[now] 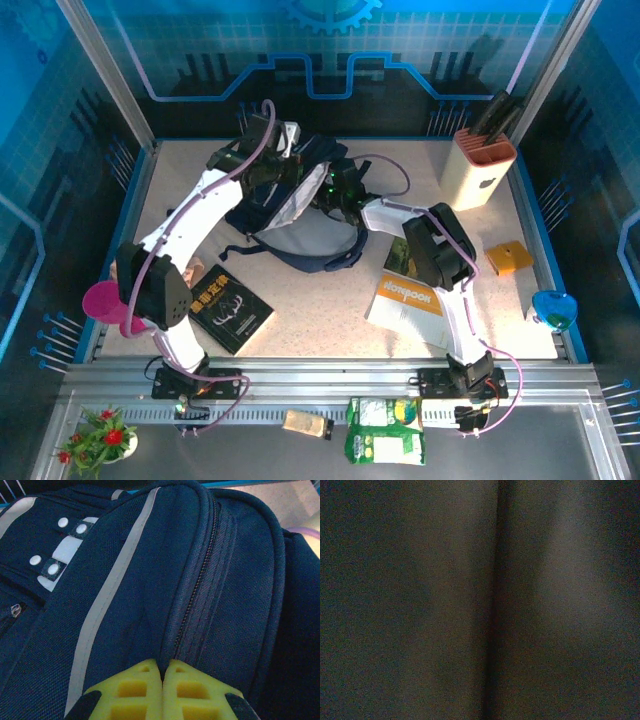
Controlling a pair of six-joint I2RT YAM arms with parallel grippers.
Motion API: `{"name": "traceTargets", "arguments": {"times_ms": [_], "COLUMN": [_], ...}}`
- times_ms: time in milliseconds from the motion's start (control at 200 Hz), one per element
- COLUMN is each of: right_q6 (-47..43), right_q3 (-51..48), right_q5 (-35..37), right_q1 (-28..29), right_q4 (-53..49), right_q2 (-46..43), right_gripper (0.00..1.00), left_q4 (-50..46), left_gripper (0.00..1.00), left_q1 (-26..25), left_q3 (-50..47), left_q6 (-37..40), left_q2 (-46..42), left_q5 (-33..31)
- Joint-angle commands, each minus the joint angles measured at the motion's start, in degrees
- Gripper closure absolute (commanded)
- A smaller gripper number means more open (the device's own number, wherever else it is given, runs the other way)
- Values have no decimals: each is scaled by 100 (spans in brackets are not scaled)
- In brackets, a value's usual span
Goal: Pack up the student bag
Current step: Place the book in the student bag, then close the student bag at the top-center of the table.
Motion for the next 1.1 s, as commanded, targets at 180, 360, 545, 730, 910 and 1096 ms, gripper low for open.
{"name": "traceTargets", "arguments": {"times_ms": [180, 360, 545, 730, 910, 1096], "right_q6": [-399, -907, -1702, -2571, -3166, -3351], "right_q3": [-279, -1653, -3154, -4104, -4084, -3565], "right_q5": [-402, -500, 52, 1696, 2622, 2645], "right_q1": [-63, -261, -313, -449, -956, -1685], "right_q4": [-143, 28, -42, -1345, -2773, -3703], "right_q2": [-221, -1460, -2832, -4132, -4620, -4299], "right_gripper": [45, 33, 28, 26, 23, 23], "left_q4": [1111, 1459, 1617, 1813, 2336, 2651], "left_gripper": [100, 100, 100, 47, 23, 15], "left_q1": [449, 917, 996, 1005, 999, 966], "left_q3": [-600, -1291, -1900, -2683, -3373, -3517], "left_q6": [-395, -591, -574, -886, -1277, -1668], "left_q2": [-439, -458, -618, -1037, -1488, -1450], "left_q5": [557, 1036, 1199, 1308, 1534, 2017]}}
